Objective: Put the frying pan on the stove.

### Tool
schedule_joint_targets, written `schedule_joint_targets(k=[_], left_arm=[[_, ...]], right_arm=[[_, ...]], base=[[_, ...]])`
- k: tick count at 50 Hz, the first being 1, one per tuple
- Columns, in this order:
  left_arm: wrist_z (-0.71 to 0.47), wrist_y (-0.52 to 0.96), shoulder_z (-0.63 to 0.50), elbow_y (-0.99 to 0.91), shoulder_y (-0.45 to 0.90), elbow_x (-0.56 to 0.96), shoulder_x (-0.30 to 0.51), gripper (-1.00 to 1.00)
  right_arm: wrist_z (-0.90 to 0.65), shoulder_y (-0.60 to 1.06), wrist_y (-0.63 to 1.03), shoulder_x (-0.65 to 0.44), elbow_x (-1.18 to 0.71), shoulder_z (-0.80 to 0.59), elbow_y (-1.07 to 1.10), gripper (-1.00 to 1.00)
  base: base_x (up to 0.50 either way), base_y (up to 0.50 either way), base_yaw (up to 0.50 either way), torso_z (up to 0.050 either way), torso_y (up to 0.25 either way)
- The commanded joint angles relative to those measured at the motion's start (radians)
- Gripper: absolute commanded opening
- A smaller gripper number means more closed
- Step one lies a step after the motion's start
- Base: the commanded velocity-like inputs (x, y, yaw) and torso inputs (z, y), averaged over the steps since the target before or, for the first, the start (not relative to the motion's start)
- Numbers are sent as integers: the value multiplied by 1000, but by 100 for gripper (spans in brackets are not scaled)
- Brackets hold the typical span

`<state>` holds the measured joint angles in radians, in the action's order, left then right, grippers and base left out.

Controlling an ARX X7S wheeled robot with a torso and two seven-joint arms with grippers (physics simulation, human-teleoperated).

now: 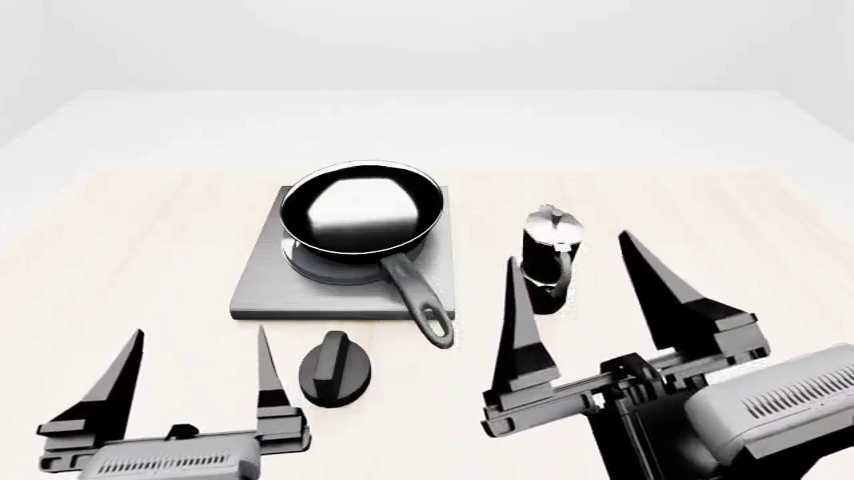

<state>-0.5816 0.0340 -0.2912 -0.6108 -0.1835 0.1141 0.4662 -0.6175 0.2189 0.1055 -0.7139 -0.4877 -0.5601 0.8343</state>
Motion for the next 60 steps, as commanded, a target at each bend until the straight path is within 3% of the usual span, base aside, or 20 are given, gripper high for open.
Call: schedule_joint_targets(k=[1,40,47,60], left_arm=[[-7,0,4,-25,-13,-1,8,100],[-28,-5,14,-121,-63,-20,38,100],[-31,-13,19,-145,-79,-21,48,100],[-39,-24,27,-182,-107,-27,60,100]], right_arm=[[-15,-18,-8,-18,6,8,36,100],[-112,-95,-58,-131,40,39,210,100],[-238,-9,-149,-247,59,-111,212,100],[-513,370,-300,-429,138,-613,213,100]], base=[[0,0,0,0,0],[0,0,0,0,0],[0,0,0,0,0],[0,0,0,0,0]])
